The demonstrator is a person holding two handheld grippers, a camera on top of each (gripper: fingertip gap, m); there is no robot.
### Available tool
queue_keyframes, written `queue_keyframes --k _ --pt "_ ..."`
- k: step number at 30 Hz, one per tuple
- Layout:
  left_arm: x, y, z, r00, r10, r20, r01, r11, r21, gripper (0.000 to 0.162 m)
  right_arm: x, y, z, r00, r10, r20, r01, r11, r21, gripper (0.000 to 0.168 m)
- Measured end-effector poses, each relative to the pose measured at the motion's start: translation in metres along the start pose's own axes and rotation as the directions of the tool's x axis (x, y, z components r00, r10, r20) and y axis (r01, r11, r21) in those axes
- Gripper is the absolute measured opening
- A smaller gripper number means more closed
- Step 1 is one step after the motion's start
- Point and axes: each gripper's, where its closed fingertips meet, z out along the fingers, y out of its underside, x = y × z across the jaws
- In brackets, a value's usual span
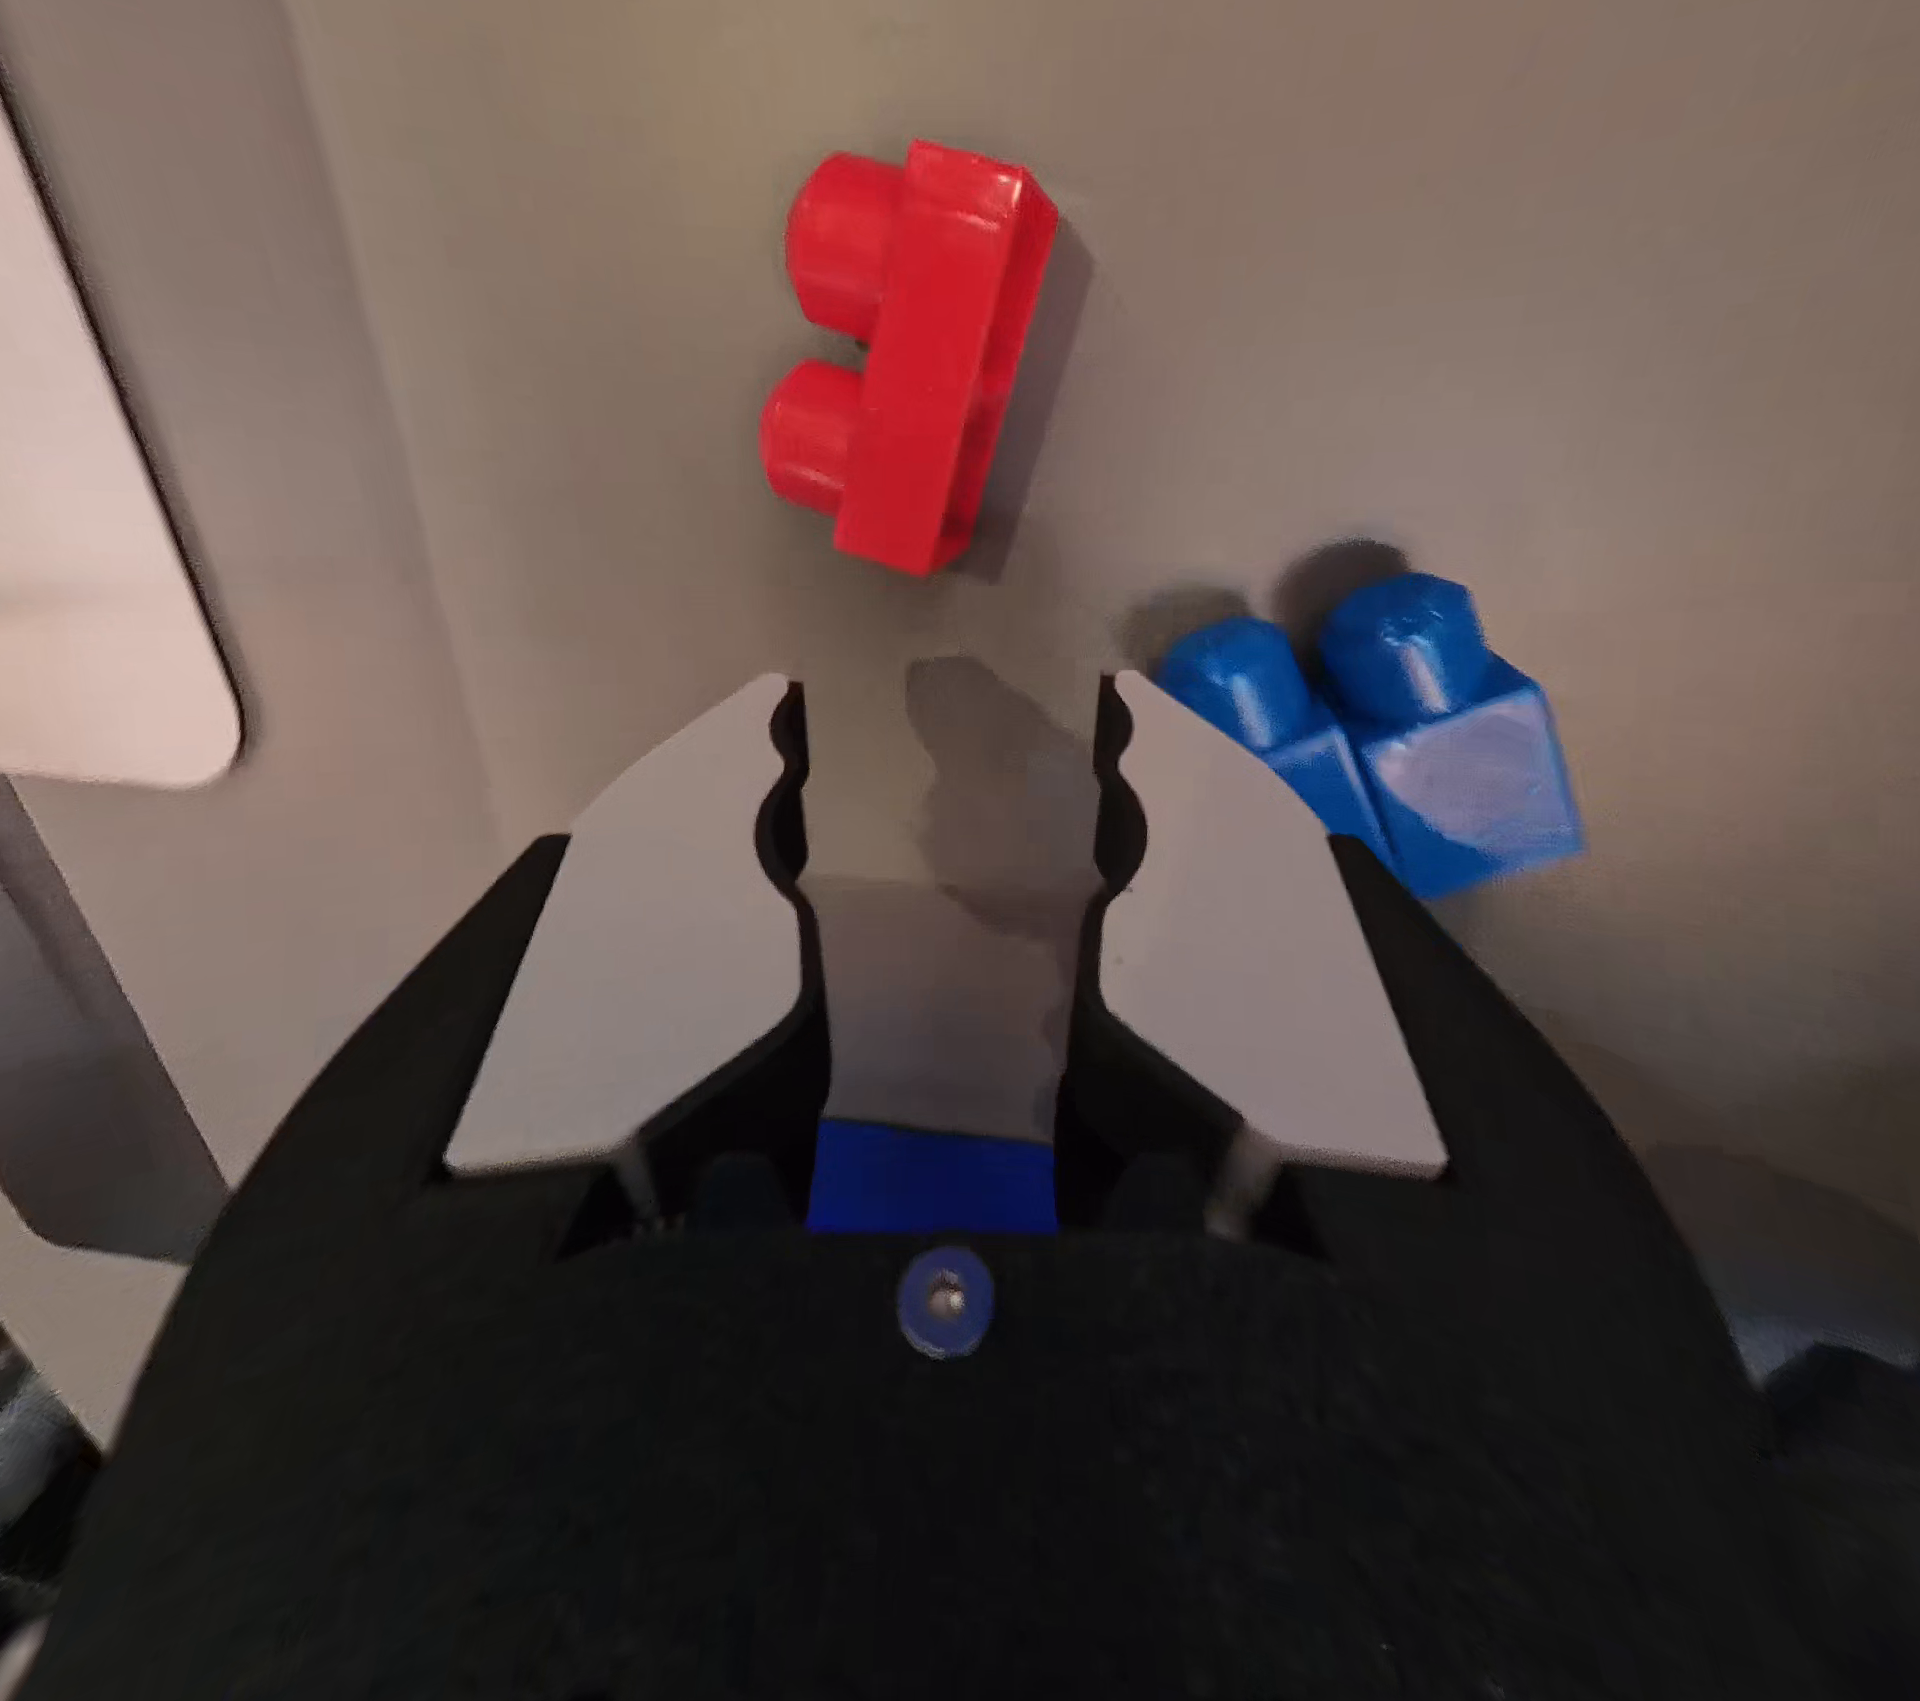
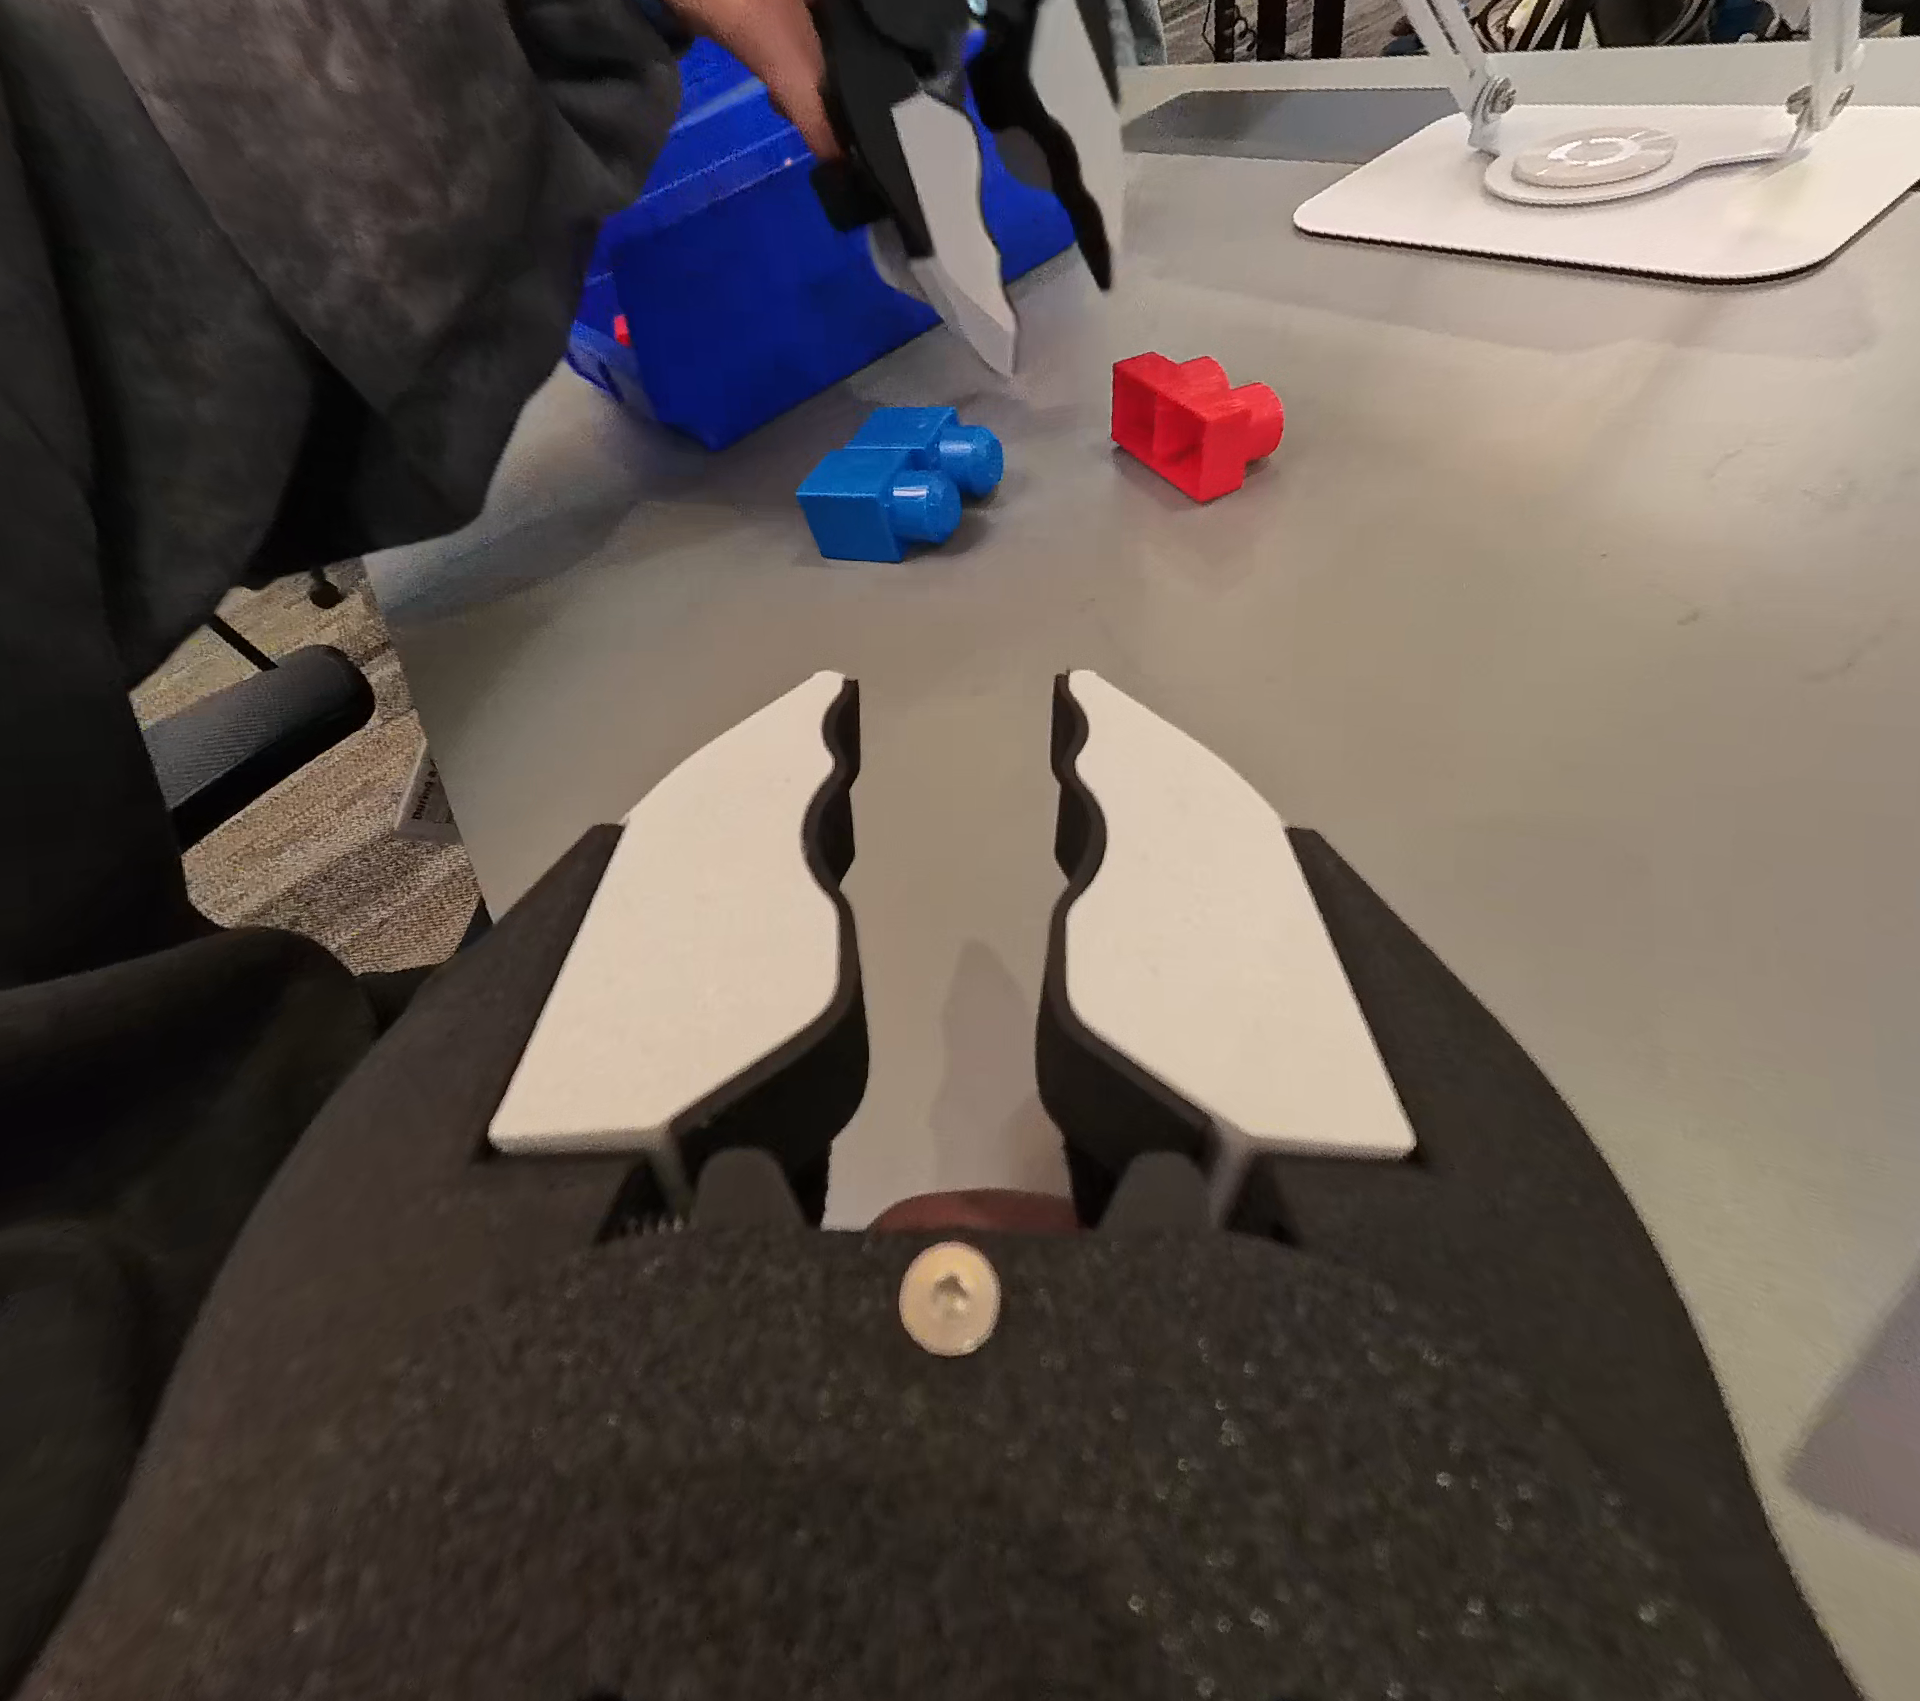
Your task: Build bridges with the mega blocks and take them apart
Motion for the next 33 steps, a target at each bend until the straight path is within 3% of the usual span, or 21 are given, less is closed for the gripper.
queue_keyframes --k 5,9,13,20,33 --pt "0.027 0.005 -0.045 0.965 -0.253 0.074 0.243 0.962 0.123 0.074 0.0 0.0 -0.001 1.0 0.003 0.002 -0.003 1.0 0.0 0.035" --pt "0.061 0.025 -0.038 0.9 -0.355 0.254 0.309 0.929 0.201 0.083 -0.001 0.0 -0.001 1.0 -0.001 0.007 0.001 1.0 -0.006 0.035" --pt "0.088 0.035 -0.014 0.87 -0.39 0.303 0.325 0.914 0.242 0.083 -0.003 0.001 0.0 1.0 -0.002 0.016 0.002 1.0 -0.012 0.035" --pt "0.079 0.039 0.002 0.866 -0.456 0.203 0.408 0.881 0.239 0.078 -0.003 0.002 0.003 1.0 0.0 0.021 0.0 1.0 -0.018 0.035" --pt "0.077 0.041 0.018 0.901 -0.392 0.187 0.367 0.917 0.158 0.082 0.001 0.004 0.002 1.0 0.018 0.022 -0.017 1.0 -0.021 0.035"
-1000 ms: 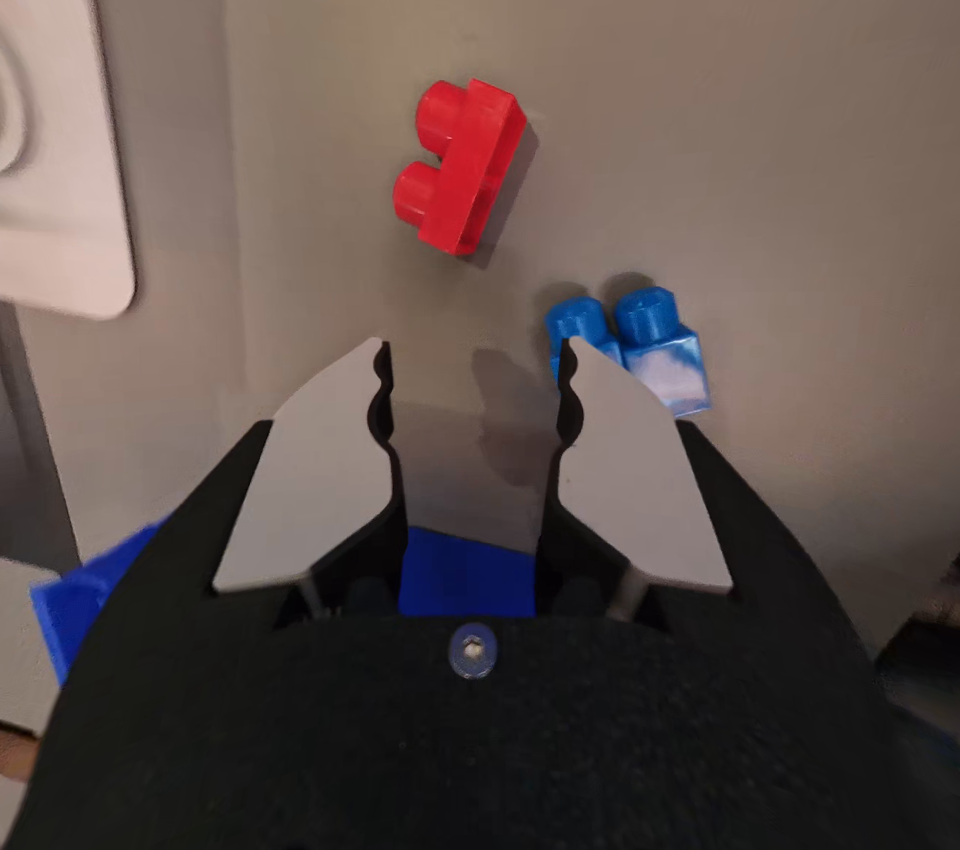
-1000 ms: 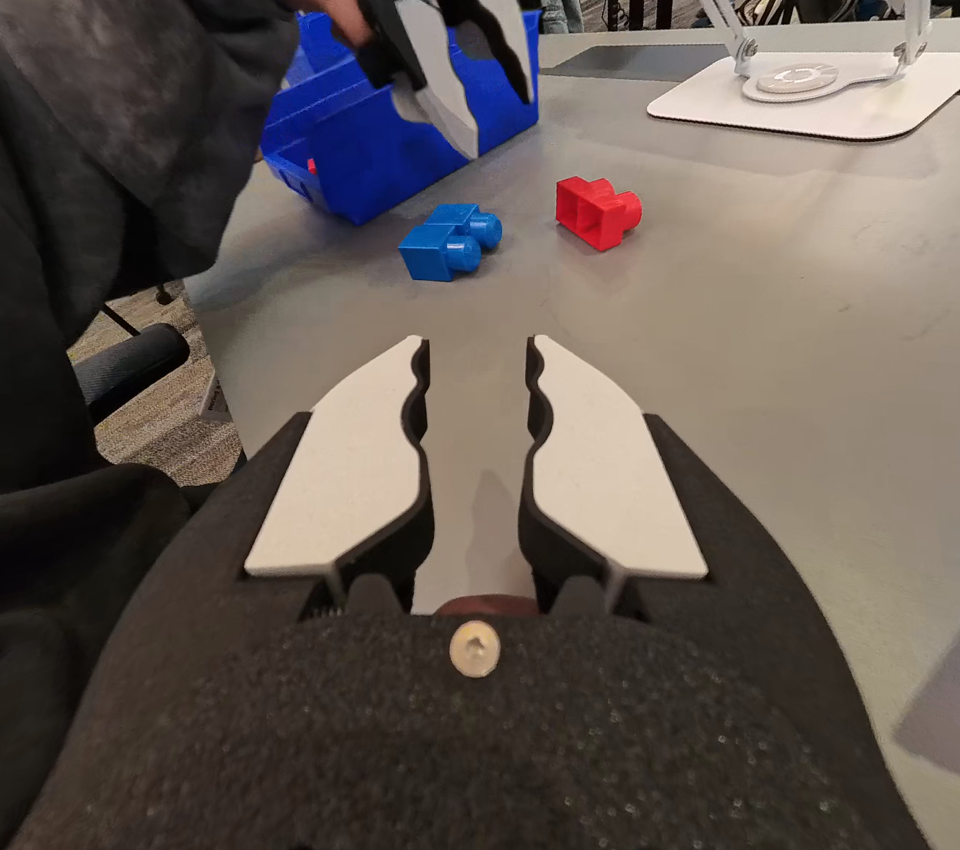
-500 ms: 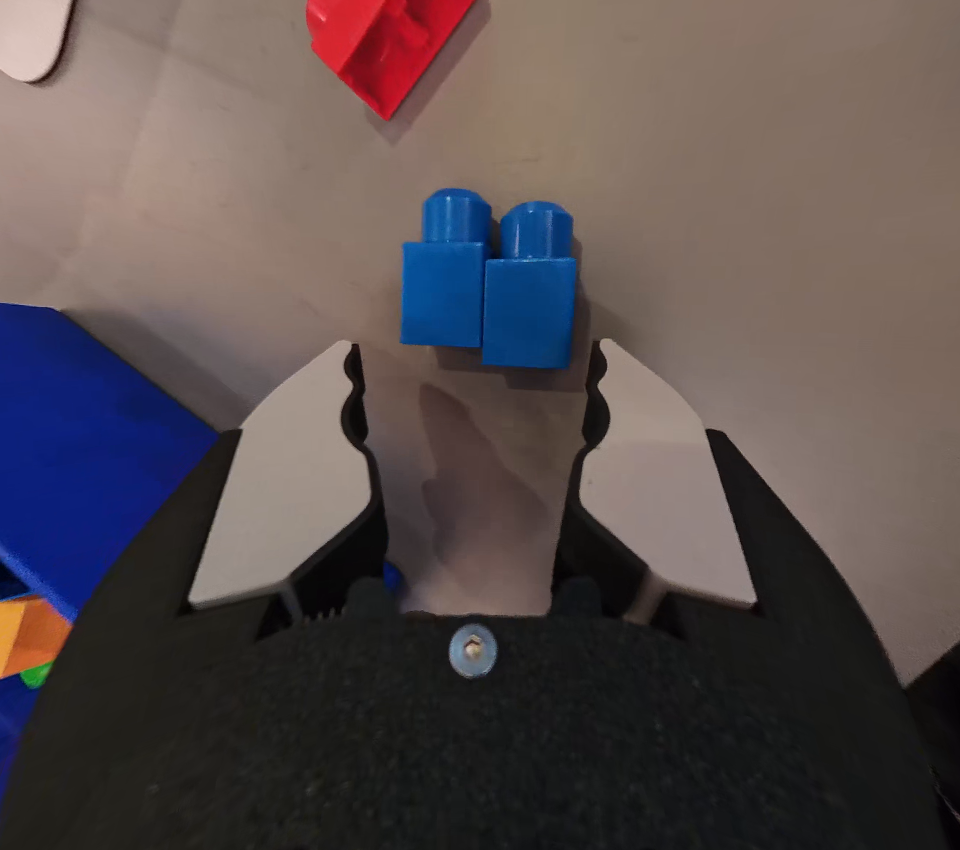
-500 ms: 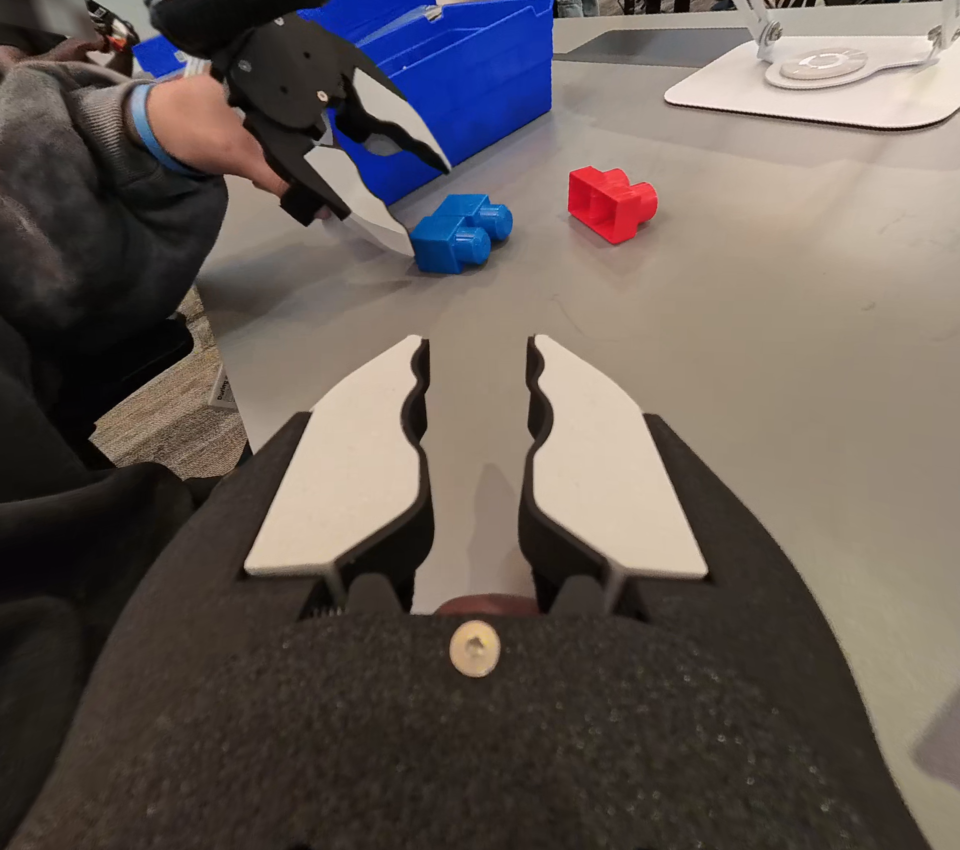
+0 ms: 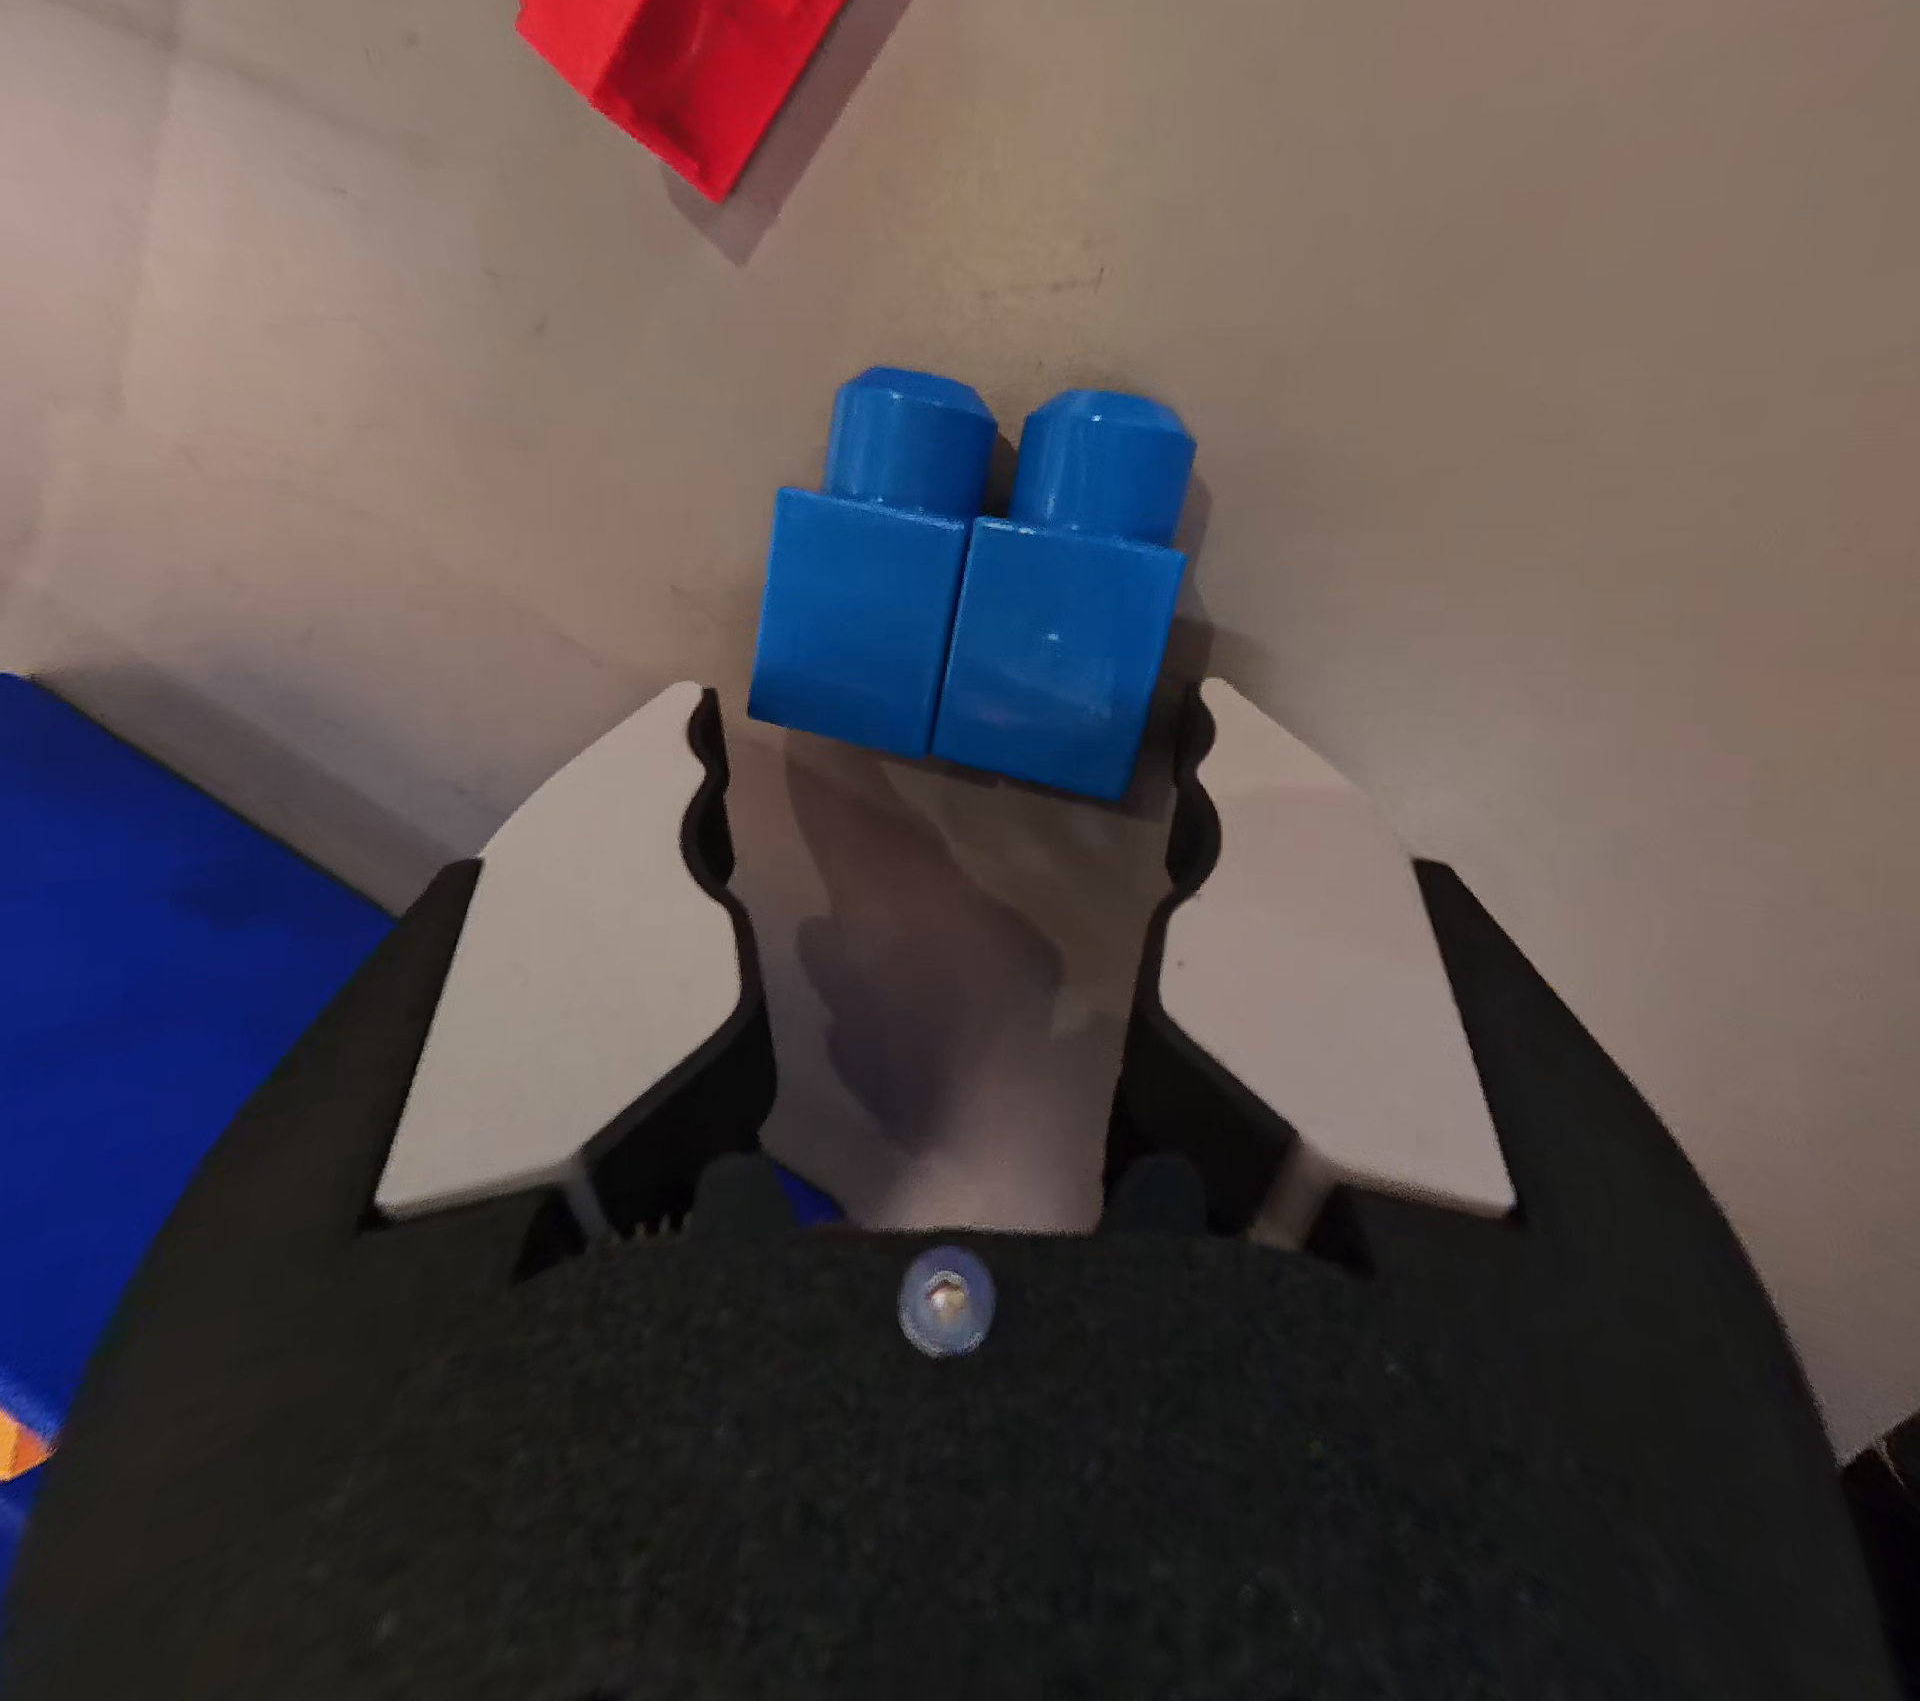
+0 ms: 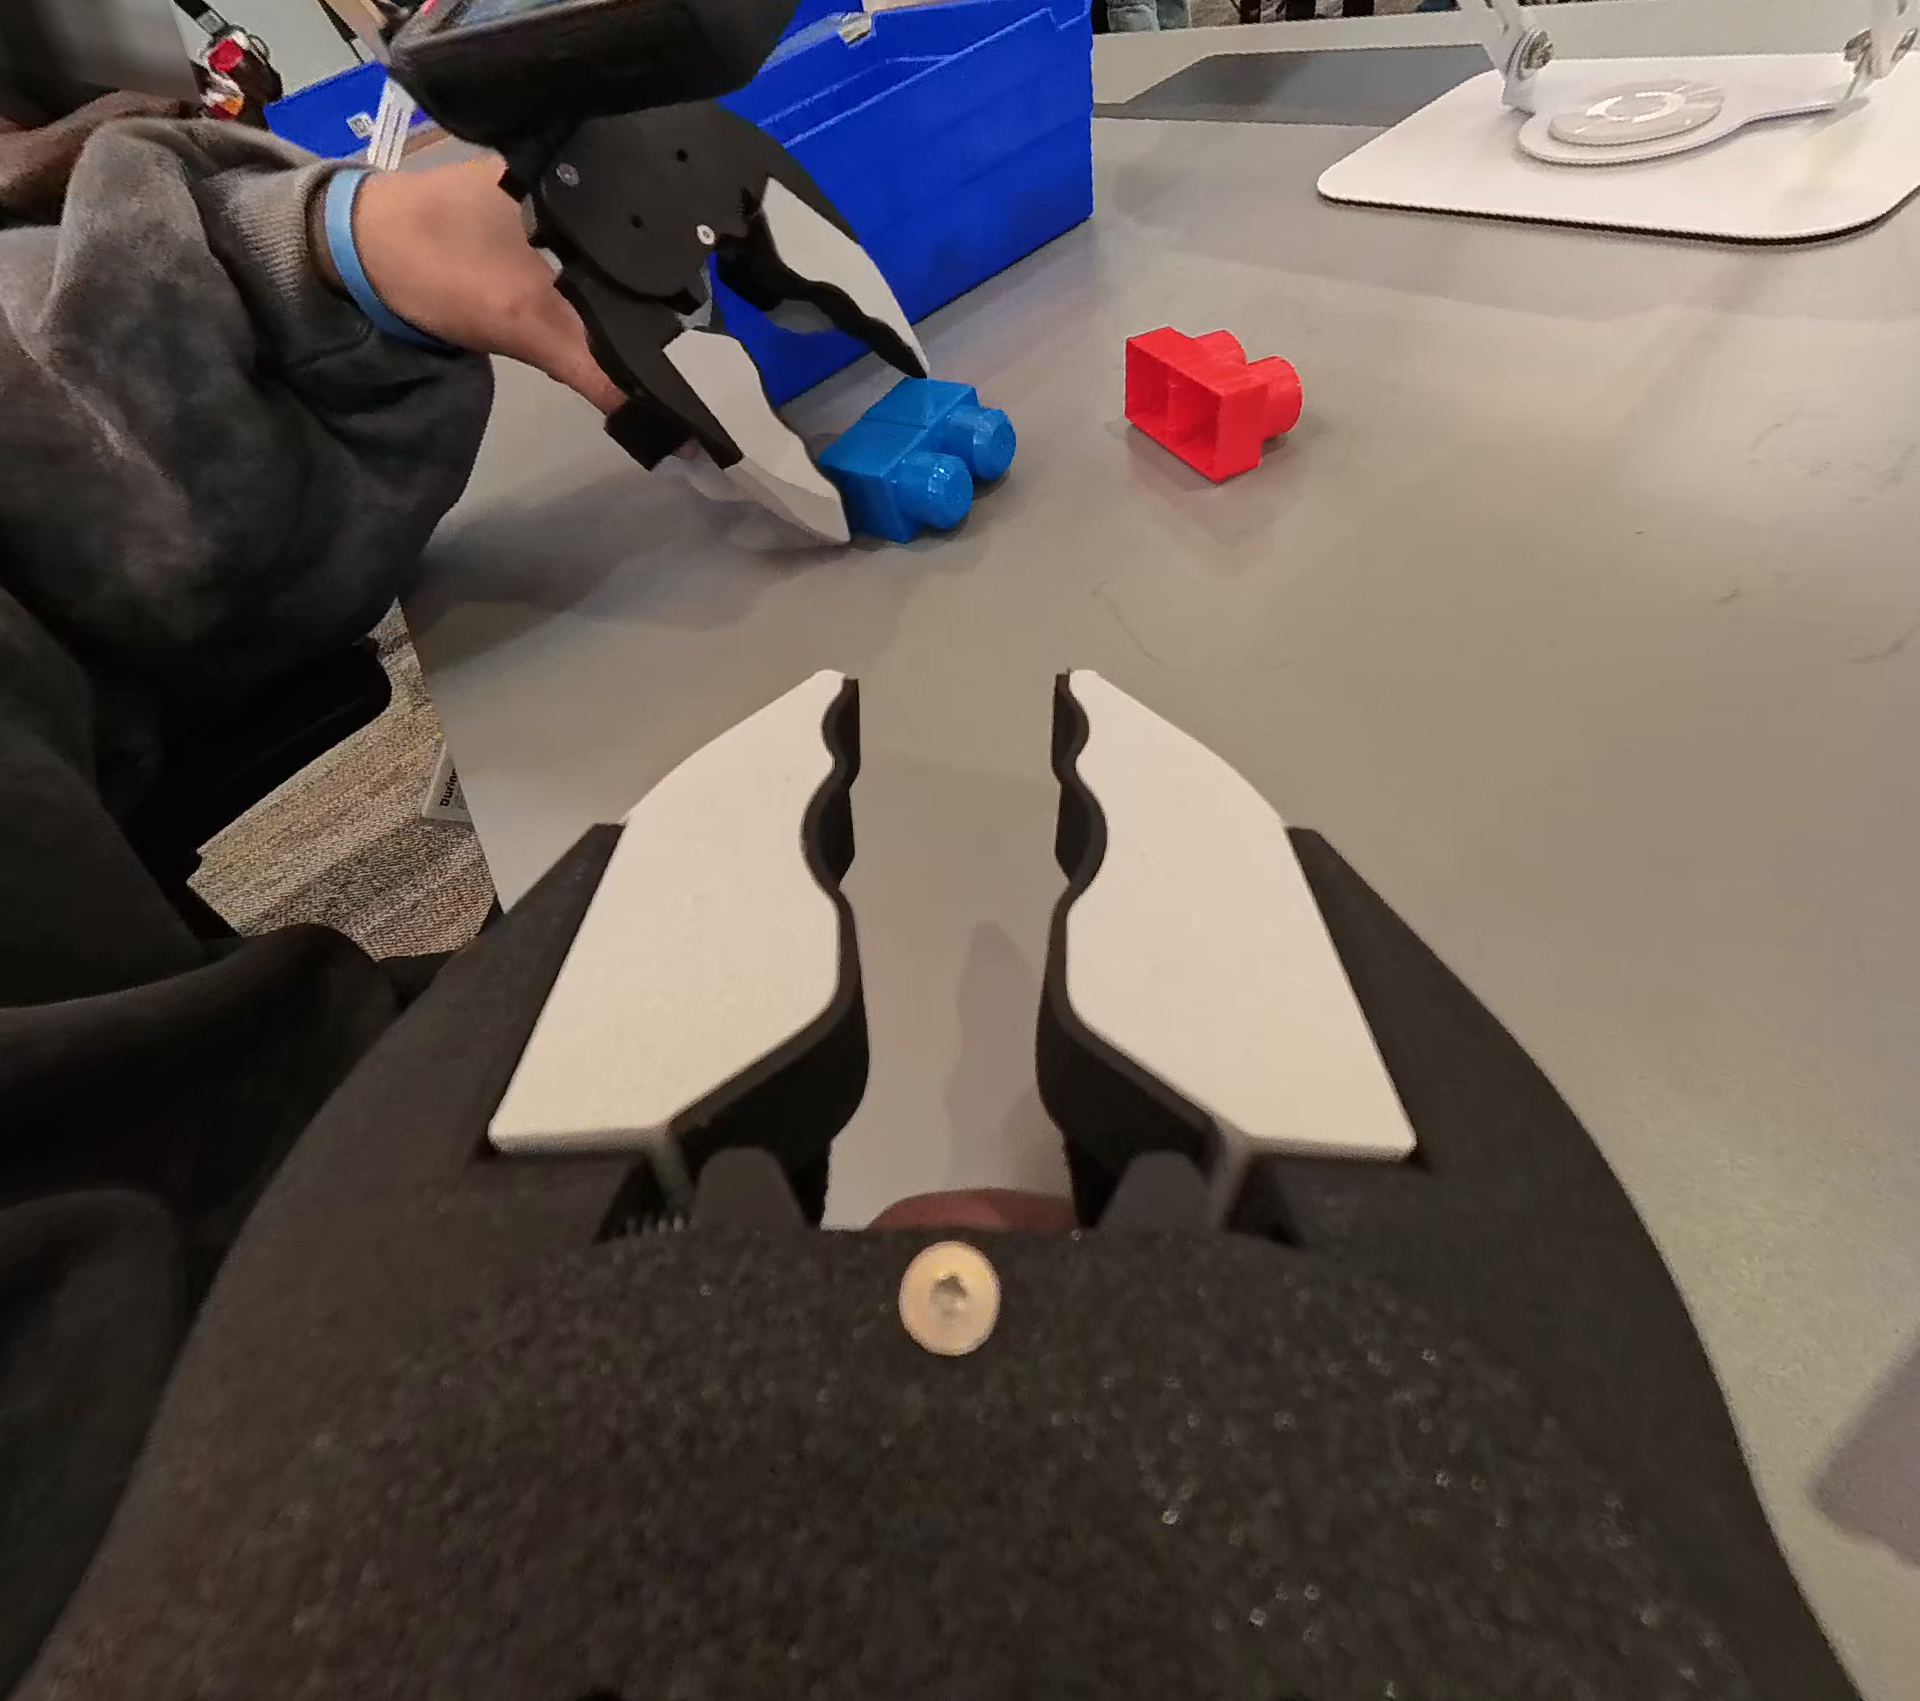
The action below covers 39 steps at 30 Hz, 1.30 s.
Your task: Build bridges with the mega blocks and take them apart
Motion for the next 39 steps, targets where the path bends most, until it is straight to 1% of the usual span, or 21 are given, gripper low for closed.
queue_keyframes --k 8,13,18,20,24,31,35,37,38,39 --pt "0.001 -0.005 0.005 1.0 0.02 -0.014 -0.021 0.998 -0.058 0.087 -0.002 0.0 0.0 1.0 -0.009 0.006 0.009 1.0 -0.006 0.035" --pt "0.003 -0.006 -0.001 0.999 0.052 0.016 -0.049 0.99 -0.132 0.088 -0.001 -0.001 -0.001 1.0 -0.006 0.006 0.006 1.0 -0.003 0.035" --pt "-0.001 -0.006 -0.008 0.997 0.041 -0.063 -0.051 0.982 -0.182 0.086 -0.001 -0.001 -0.002 1.0 -0.004 0.012 0.004 1.0 -0.004 0.035" --pt "-0.005 -0.003 -0.005 0.996 0.041 -0.08 -0.057 0.976 -0.21 0.081 -0.001 -0.001 -0.002 1.0 -0.007 0.013 0.007 1.0 -0.004 0.035" --pt "-0.007 0.007 0.004 0.992 0.062 -0.112 -0.091 0.956 -0.278 0.081 0.0 -0.002 -0.003 1.0 -0.014 0.009 0.014 1.0 -0.003 0.035" --pt "-0.002 0.003 0.007 0.982 0.115 -0.149 -0.153 0.948 -0.279 0.083 0.003 -0.002 -0.004 1.0 -0.007 0.009 0.007 1.0 -0.002 0.035" --pt "-0.001 0.002 0.009 0.979 0.114 -0.17 -0.159 0.946 -0.282 0.083 0.003 -0.002 -0.004 1.0 -0.01 0.011 0.01 1.0 -0.004 0.035" --pt "0.001 0.003 0.009 0.976 0.107 -0.188 -0.158 0.946 -0.283 0.08 0.003 -0.002 -0.004 1.0 -0.011 0.01 0.011 1.0 -0.004 0.035" --pt "0.002 0.003 0.009 0.974 0.106 -0.198 -0.16 0.947 -0.28 0.075 0.003 -0.002 -0.005 1.0 -0.011 0.01 0.011 1.0 -0.004 0.035" --pt "0.003 0.002 0.009 0.974 0.109 -0.199 -0.162 0.948 -0.275 0.075 0.003 -0.002 -0.005 1.0 -0.01 0.011 0.01 1.0 -0.005 0.035"
